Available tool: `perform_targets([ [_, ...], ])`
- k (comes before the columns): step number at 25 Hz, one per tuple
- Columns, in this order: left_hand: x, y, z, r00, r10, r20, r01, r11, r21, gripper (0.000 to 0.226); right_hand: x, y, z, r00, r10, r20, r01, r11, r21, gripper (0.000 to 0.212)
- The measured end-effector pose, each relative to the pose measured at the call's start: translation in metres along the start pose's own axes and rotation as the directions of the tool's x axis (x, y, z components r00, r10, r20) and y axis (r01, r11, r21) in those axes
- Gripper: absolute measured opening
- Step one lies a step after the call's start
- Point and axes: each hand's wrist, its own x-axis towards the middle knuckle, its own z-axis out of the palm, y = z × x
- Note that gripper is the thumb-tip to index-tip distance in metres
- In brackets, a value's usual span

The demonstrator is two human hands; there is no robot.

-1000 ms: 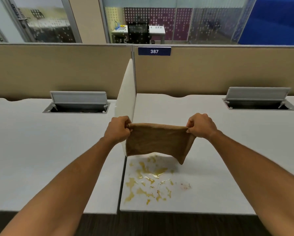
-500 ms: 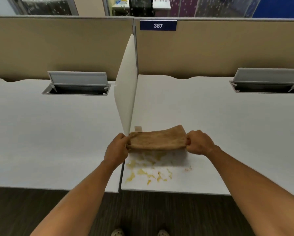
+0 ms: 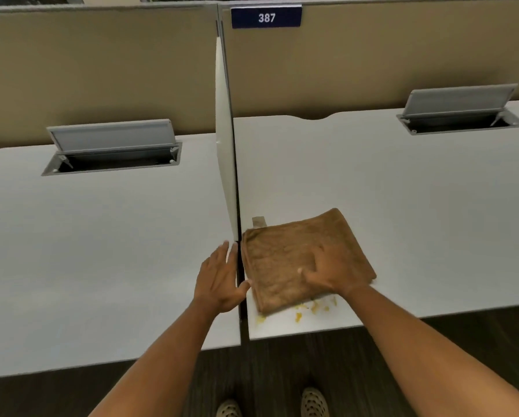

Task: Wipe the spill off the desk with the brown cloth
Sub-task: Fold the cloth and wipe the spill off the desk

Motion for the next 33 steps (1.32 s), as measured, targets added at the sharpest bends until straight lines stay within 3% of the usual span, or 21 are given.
perform_targets([
  [2, 0.009, -0.008, 0.01, 1.0, 0.024, -0.011, -0.024, 0.999, -0.022, 0.097, 0.007, -0.026, 0.024, 0.999, 0.014, 0.035, -0.014, 1.0, -0.002, 0.079],
  [4, 0.016, -0.017, 0.021, 0.998, 0.047, -0.033, -0.049, 0.998, -0.044, 0.088, 0.022, -0.04, 0.045, 1.0, -0.015, 0.005, 0.015, 0.999, -0.052, 0.089],
  [8, 0.019, -0.043, 0.046, 0.999, 0.032, -0.037, -0.032, 0.999, -0.017, 0.081, 0.042, -0.049, 0.077, 0.996, -0.05, -0.08, 0.036, 0.986, -0.165, 0.091],
  [13, 0.019, -0.071, 0.08, 0.996, -0.036, 0.078, 0.029, 0.995, 0.092, 0.082, 0.049, -0.047, 0.098, 0.973, -0.052, -0.223, 0.018, 0.988, -0.153, 0.085],
  [16, 0.021, -0.082, 0.092, 0.997, -0.035, 0.071, 0.027, 0.993, 0.118, 0.081, 0.055, -0.047, 0.101, 0.968, -0.034, -0.248, -0.006, 0.987, -0.158, 0.085],
  [21, 0.023, -0.085, 0.098, 1.0, -0.002, 0.028, -0.001, 0.994, 0.112, 0.083, 0.073, -0.057, 0.101, 0.964, 0.062, -0.257, -0.098, 0.987, -0.128, 0.083],
  [25, 0.021, -0.085, 0.097, 0.998, -0.003, 0.063, -0.004, 0.993, 0.114, 0.086, 0.046, -0.063, 0.109, 0.958, 0.041, -0.283, -0.081, 0.988, -0.131, 0.082],
  [29, 0.021, -0.088, 0.096, 0.998, 0.008, 0.057, -0.014, 0.995, 0.095, 0.086, 0.021, -0.067, 0.116, 0.977, 0.033, -0.213, -0.063, 0.989, -0.137, 0.087],
  [33, 0.022, -0.088, 0.098, 1.0, 0.015, 0.021, -0.017, 0.995, 0.096, 0.085, 0.057, -0.063, 0.1, 0.984, 0.058, -0.169, -0.08, 0.988, -0.129, 0.093],
])
